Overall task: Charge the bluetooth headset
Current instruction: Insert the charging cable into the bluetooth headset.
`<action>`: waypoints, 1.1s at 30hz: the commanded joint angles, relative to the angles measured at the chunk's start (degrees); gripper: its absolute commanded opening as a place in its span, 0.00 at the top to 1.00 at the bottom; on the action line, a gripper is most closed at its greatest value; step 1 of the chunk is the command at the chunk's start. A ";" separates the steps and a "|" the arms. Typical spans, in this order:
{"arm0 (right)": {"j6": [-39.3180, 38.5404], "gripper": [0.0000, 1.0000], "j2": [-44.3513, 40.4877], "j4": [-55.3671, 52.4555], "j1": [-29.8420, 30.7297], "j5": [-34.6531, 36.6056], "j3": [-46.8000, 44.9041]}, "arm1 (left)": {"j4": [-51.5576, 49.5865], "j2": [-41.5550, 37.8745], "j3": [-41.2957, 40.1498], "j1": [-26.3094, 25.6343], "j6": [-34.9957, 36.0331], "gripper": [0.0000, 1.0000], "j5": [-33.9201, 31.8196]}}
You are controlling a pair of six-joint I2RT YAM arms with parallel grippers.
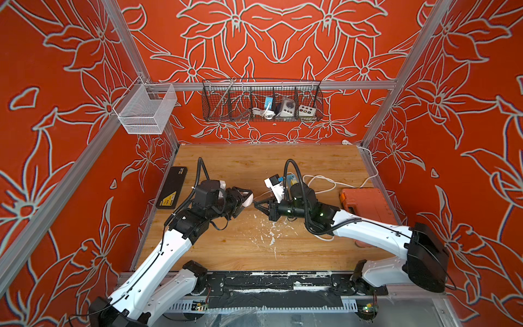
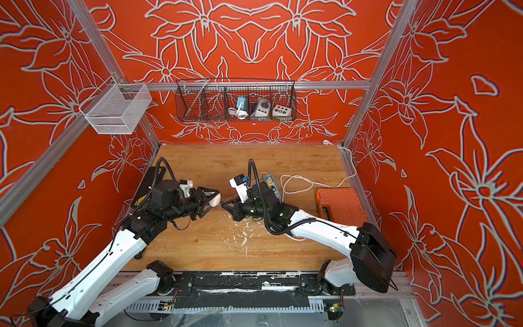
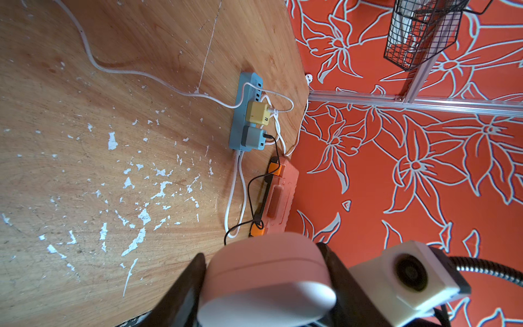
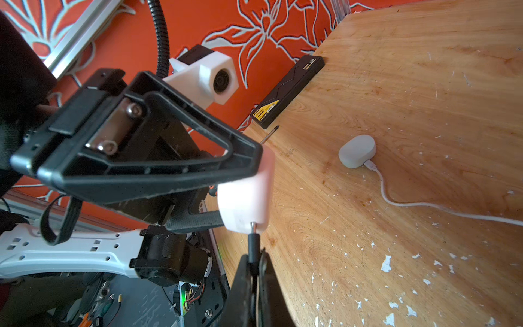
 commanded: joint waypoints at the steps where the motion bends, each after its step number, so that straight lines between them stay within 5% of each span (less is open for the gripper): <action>1: 2.28 1.00 0.18 5.20 -0.47 -2.30 2.03 | 1.61 -0.93 1.07 -0.39 1.37 0.62 5.28; 24: 8.32 1.00 1.70 12.74 0.39 5.20 -0.64 | -1.82 -2.21 2.83 -0.61 2.35 0.69 3.68; 33: 0.37 1.00 0.06 13.11 0.30 4.16 -2.33 | 0.03 -1.59 2.27 -0.60 1.17 0.72 5.85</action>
